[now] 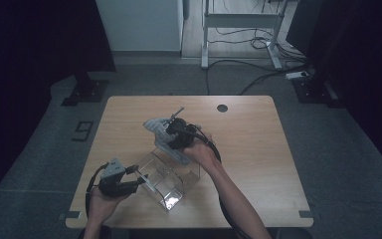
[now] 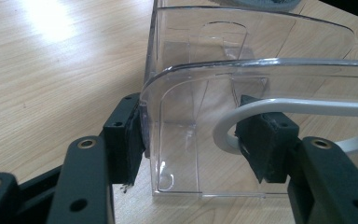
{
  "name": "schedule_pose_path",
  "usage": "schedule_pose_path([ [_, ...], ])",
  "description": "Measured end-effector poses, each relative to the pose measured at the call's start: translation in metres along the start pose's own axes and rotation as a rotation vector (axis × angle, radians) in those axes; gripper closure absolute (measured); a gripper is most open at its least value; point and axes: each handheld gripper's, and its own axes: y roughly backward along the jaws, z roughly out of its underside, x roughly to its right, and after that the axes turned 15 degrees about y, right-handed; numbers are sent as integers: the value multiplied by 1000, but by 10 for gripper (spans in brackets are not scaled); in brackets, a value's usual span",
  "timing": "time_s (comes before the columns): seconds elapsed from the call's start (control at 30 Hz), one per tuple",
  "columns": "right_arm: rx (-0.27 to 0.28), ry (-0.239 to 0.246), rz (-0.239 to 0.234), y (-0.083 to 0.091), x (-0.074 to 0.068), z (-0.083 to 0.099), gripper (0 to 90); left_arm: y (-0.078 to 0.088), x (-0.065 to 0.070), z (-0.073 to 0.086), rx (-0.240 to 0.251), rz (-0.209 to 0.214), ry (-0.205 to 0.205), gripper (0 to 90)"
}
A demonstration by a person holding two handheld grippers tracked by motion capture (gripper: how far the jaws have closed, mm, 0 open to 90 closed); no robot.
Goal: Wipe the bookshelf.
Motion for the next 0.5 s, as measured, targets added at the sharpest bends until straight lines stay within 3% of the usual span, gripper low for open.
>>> schedule_pose_path([
  [0.5,11,11,-17,19,-5,24,647,0,1,0,0,-15,13,436],
])
